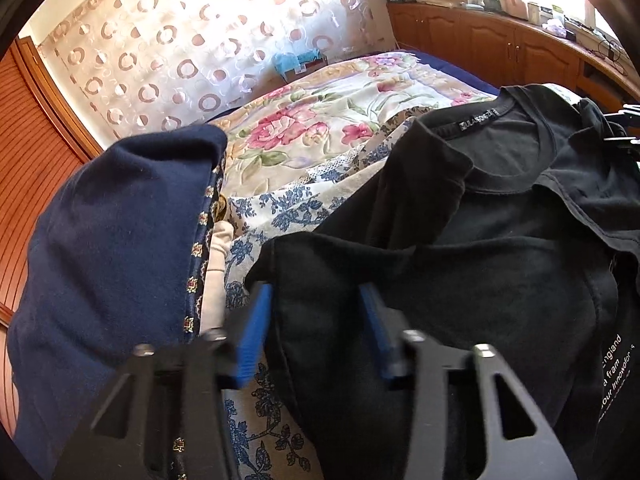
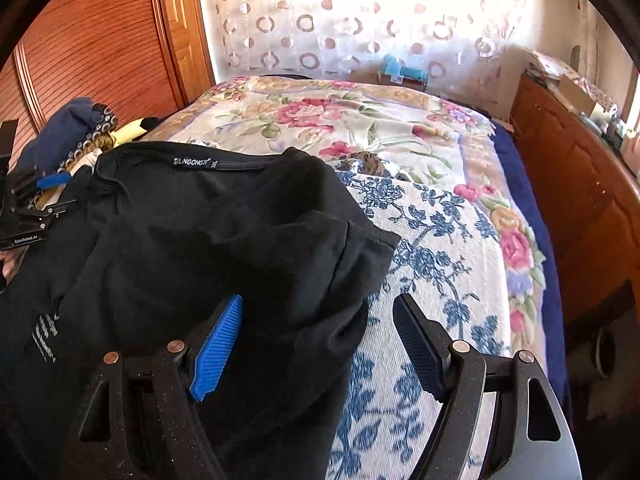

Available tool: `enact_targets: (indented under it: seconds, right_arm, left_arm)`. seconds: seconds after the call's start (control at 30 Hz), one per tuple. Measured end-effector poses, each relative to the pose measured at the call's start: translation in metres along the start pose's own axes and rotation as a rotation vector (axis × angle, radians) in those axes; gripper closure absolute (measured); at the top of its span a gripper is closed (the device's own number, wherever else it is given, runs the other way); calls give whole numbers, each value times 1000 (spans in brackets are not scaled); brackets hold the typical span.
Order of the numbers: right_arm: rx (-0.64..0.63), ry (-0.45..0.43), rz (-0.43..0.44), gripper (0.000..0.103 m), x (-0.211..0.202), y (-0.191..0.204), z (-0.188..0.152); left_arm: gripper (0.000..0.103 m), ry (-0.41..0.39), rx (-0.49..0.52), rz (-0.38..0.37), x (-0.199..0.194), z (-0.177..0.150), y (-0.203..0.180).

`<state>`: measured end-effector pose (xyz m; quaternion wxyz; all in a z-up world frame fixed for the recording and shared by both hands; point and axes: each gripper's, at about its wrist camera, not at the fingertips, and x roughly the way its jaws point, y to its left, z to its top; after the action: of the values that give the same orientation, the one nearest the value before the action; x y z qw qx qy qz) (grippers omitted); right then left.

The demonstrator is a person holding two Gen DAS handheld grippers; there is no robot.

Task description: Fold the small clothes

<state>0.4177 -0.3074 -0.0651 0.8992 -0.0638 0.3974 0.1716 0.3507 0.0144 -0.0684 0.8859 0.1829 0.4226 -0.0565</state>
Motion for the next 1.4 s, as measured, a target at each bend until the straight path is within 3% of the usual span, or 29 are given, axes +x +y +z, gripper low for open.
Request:
enact_targets:
  seconds: [0.1,0.17,0.3,0.4,0.43,0.47,0.53,0.77,0.97,1.13,1.4]
  right_arm:
    - [-1,2,9,24,6,2,4]
    - [-8,-1,11,26,6,5,4]
    - [-28,-4,13,35,9,11,7]
    - [-46,-8,8,58,10,12,8]
    - [-47,-9,15,77,10,11,9]
    - [-44,-10,45,87,9,10,9]
    - [-41,-33,56,91,5,10,8]
    - [-43,-186,41,93,-47,20,5]
    - [-55,-275,57,93,-109,37,-12]
    - [-67,-312,79,93,-154,51,-55]
    - [-73,-310,101,93,-226,69,-154]
  left_arm:
    - [73,4,-4,1,0,0,1]
    - [83,12,-6,-8,4,2,1]
    - [98,20,-23,-37,4,2,2]
    - [99,-6,-40,-44,-4,2,3]
    - [99,-22,-45,-50,-8,3,3]
    - [99,-40,-54,-56,-14,3,4]
    - [99,-75,-68,-59,-28,4,6]
    - [99,-208,-116,-43,-86,5,18]
    - [99,-292,-136,-67,-141,-19,21]
    - [99,-335,-140,-86,-181,-58,11]
    - [99,-351,-179,-120,-232,-151,-6]
